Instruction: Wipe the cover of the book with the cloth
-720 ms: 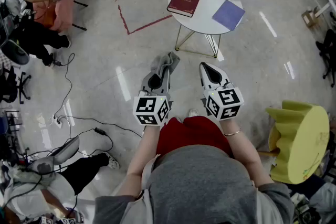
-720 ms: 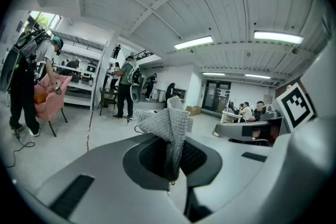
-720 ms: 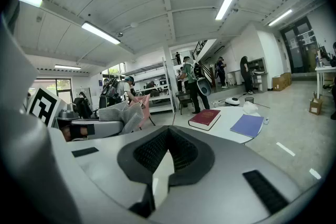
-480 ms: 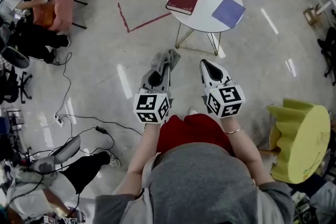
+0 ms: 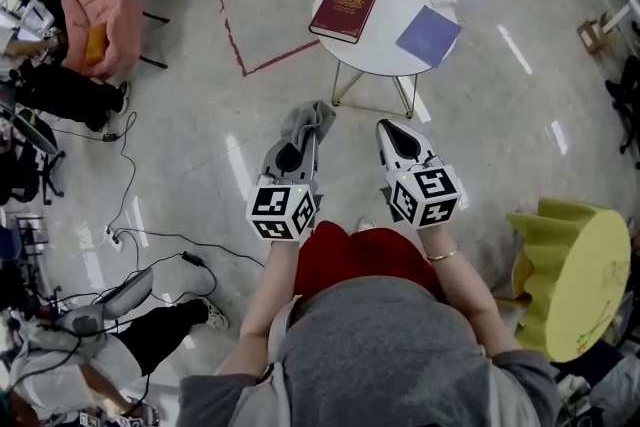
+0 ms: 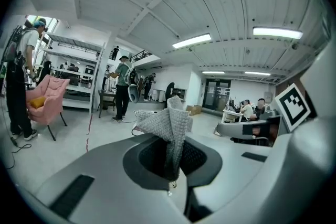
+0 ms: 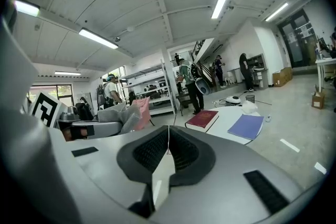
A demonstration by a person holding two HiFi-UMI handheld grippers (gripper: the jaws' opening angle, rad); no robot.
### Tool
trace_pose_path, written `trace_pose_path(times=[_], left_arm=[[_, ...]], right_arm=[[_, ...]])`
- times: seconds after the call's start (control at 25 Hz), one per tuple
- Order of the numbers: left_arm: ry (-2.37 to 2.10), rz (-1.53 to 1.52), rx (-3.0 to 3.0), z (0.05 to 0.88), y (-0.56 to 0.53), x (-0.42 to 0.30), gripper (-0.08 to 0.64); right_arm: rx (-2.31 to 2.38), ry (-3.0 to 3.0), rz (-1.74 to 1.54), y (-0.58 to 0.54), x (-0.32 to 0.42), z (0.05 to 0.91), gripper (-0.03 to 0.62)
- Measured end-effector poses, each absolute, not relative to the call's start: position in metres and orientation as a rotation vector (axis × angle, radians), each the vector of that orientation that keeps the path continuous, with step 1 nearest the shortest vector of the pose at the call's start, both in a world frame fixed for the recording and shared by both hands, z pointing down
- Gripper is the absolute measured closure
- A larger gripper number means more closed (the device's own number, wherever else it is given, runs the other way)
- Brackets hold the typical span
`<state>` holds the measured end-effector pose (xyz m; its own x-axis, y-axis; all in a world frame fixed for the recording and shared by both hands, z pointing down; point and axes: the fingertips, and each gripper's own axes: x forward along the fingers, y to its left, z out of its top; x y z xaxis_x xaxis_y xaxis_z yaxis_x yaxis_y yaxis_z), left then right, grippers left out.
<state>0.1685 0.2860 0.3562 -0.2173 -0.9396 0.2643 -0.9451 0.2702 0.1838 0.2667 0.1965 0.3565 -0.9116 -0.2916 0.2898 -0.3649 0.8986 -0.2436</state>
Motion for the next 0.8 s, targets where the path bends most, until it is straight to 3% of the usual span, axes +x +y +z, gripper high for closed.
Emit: trace_pose_path(times=[0.48, 0.8], left_arm=[[-2.267, 0.024, 1.666, 0.358, 0.257, 0.132, 0.531], [-2.213, 0.024, 1.682, 0.387, 0.198, 0.062, 0.531]], right_arm=[[0.577, -2.793, 0.448, 0.149, 0.257, 0.357, 0.563], [0.631, -2.739, 0.465, 0.097, 0.196, 0.386, 0.563]])
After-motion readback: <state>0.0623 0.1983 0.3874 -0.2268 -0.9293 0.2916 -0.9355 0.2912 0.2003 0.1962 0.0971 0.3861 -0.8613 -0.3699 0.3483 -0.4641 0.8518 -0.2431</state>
